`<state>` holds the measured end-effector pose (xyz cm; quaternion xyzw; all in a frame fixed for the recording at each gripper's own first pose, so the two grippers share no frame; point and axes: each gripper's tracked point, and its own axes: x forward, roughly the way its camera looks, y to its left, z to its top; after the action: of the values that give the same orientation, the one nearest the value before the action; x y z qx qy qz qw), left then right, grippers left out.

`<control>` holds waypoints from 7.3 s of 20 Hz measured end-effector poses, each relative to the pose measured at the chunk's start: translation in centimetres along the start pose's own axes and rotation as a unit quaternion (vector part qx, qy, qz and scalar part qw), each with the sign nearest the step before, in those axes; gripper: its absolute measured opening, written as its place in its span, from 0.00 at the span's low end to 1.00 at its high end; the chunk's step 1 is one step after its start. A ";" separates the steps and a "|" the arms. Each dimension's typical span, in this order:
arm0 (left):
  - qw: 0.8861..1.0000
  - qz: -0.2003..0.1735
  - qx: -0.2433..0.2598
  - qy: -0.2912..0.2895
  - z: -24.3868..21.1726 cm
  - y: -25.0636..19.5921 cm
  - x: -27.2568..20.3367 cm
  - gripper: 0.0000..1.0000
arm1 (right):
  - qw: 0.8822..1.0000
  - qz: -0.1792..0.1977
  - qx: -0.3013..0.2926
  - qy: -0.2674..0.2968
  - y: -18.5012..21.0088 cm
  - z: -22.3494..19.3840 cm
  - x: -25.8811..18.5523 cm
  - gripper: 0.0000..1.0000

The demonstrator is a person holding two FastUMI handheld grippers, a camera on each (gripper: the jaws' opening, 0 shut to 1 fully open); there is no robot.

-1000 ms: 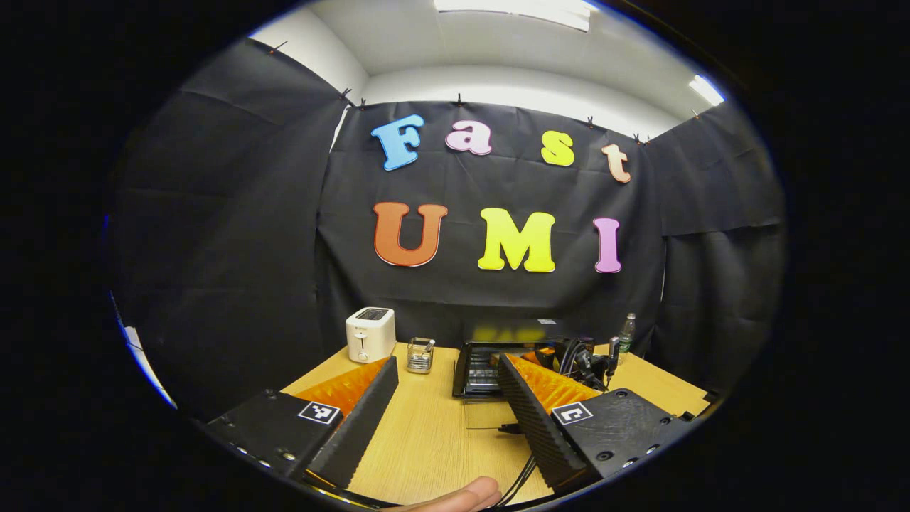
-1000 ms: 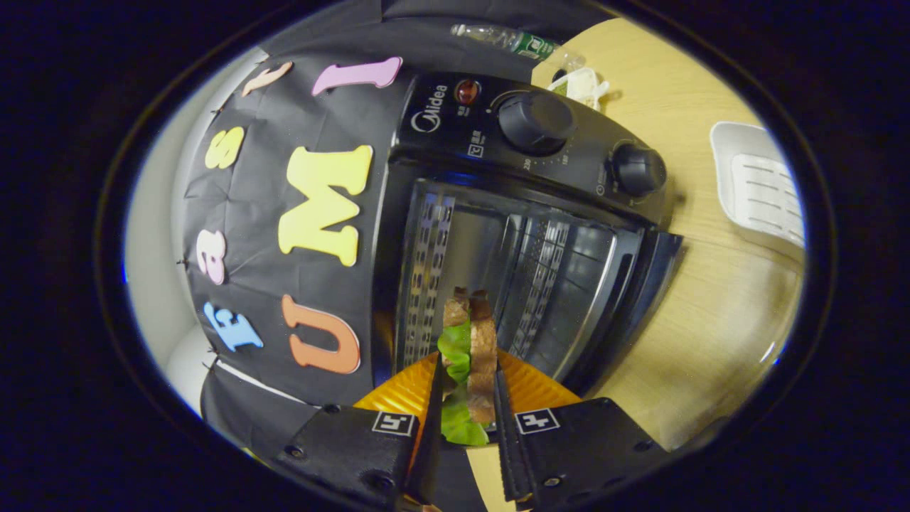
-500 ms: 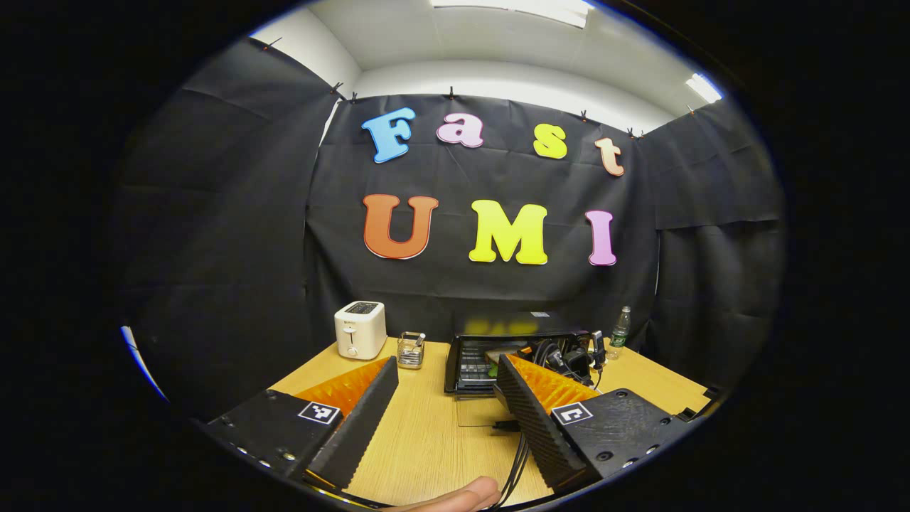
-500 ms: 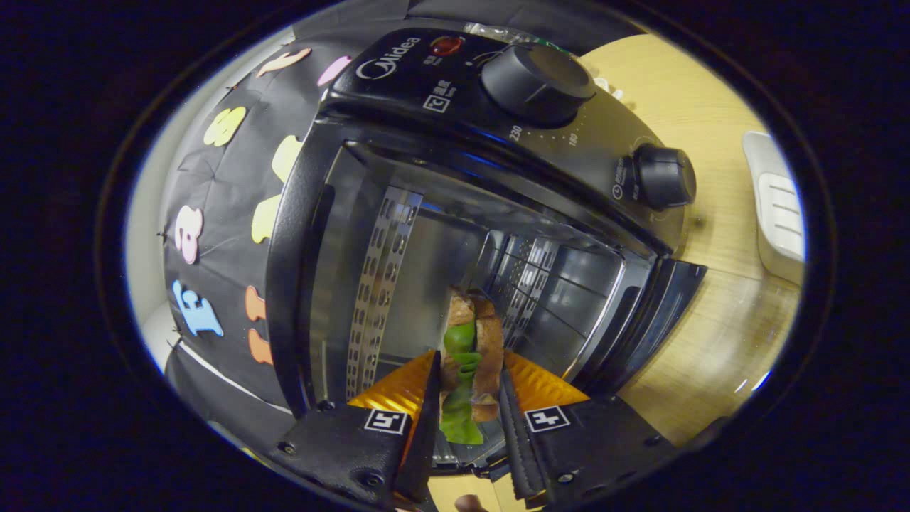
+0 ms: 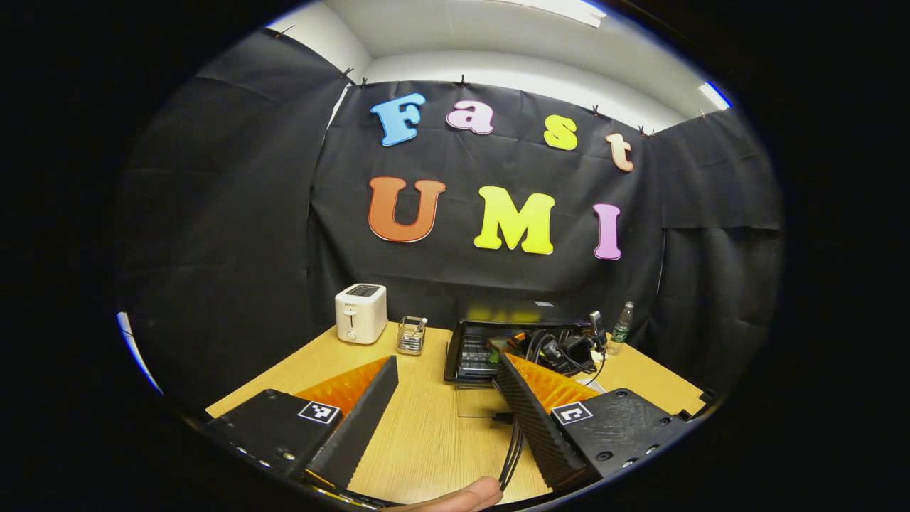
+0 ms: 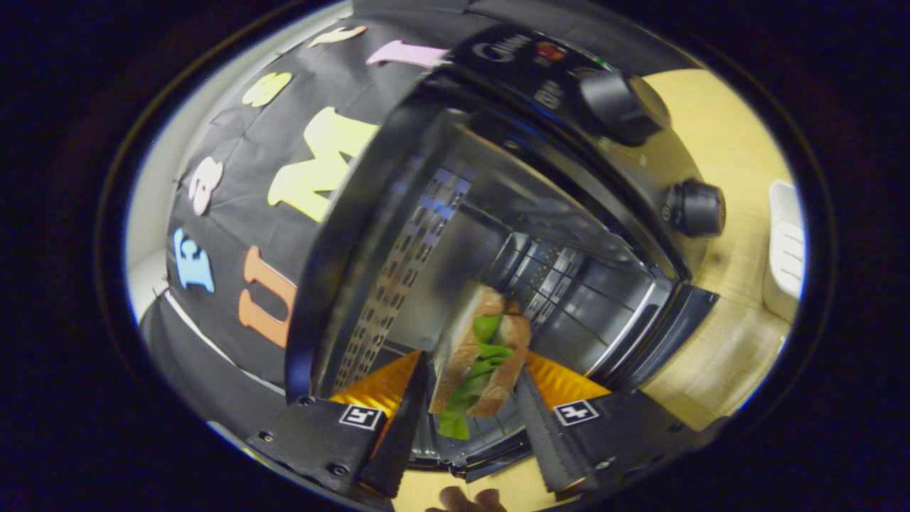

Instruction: Open the electric oven with the left hand, put the food in, and close the electric oven.

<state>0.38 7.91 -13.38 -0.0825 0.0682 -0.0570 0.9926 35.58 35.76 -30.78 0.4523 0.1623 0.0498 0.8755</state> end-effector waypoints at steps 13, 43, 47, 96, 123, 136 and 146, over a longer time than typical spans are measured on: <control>0.999 0.003 -0.031 0.007 -1.0 1.7 0.4 0.93 | 0.953 -0.067 -0.287 0.069 -2.0 -2.7 0.9 0.99; 0.999 -0.039 0.003 0.012 -1.9 -4.8 1.9 0.94 | 0.904 0.019 -0.425 0.042 4.3 7.8 -22.6 0.90; 0.999 -0.051 0.011 0.005 -1.5 -7.2 3.5 0.94 | 0.905 0.049 -0.422 -0.012 4.8 14.0 -28.5 0.90; 0.956 -0.020 0.002 0.292 -25.1 -17.4 16.4 0.93 | 0.898 0.020 -0.405 -0.173 -1.4 35.3 -42.3 1.00; 0.984 -0.032 0.073 0.159 -17.3 -18.0 17.9 0.93 | 0.898 0.025 -0.403 -0.173 -0.9 34.7 -42.3 1.00; 0.998 -0.018 0.049 0.040 -9.6 -16.9 25.3 0.97 | 0.895 0.018 -0.408 -0.180 -1.4 35.0 -43.9 1.00; 0.999 -0.019 0.041 0.005 -3.2 -16.1 25.7 0.93 | 0.891 0.007 -0.410 -0.195 -1.7 36.4 -47.0 1.00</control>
<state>23.60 -11.61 -16.93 -0.0428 0.0692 -0.0795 0.9935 3.16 -4.52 -1.31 0.0554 -0.0494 0.0289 0.9968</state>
